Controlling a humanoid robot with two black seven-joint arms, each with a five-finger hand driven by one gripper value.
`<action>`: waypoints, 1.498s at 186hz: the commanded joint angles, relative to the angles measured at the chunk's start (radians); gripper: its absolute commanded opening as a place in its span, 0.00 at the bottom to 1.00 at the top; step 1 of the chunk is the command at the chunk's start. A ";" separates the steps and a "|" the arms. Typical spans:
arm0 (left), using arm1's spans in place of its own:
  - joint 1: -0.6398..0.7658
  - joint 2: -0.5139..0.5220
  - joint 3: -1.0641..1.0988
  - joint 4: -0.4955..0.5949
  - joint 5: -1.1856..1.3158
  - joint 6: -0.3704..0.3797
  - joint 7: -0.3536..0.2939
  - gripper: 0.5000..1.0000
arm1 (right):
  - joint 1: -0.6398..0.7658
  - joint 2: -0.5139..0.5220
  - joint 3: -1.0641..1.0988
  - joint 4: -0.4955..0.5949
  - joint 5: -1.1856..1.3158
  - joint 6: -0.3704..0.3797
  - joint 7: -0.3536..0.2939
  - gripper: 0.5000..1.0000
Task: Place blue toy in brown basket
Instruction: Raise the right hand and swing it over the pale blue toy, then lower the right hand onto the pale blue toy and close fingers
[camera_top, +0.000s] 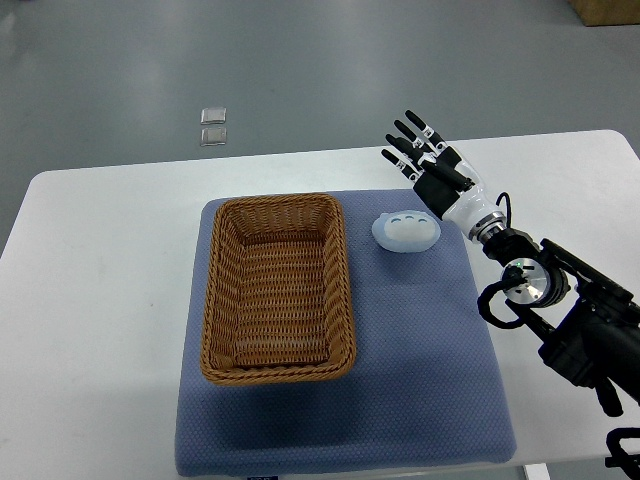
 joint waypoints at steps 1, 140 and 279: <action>0.000 0.000 0.001 -0.001 0.000 0.000 0.001 1.00 | -0.001 -0.001 -0.005 0.000 0.000 0.001 0.000 0.85; -0.008 0.000 0.006 -0.014 0.002 -0.012 0.001 1.00 | 0.535 -0.325 -0.607 0.007 -0.244 0.051 -0.140 0.85; -0.011 0.000 0.003 -0.015 0.002 -0.014 0.003 1.00 | 1.000 -0.293 -1.416 0.268 -0.472 -0.084 -0.206 0.85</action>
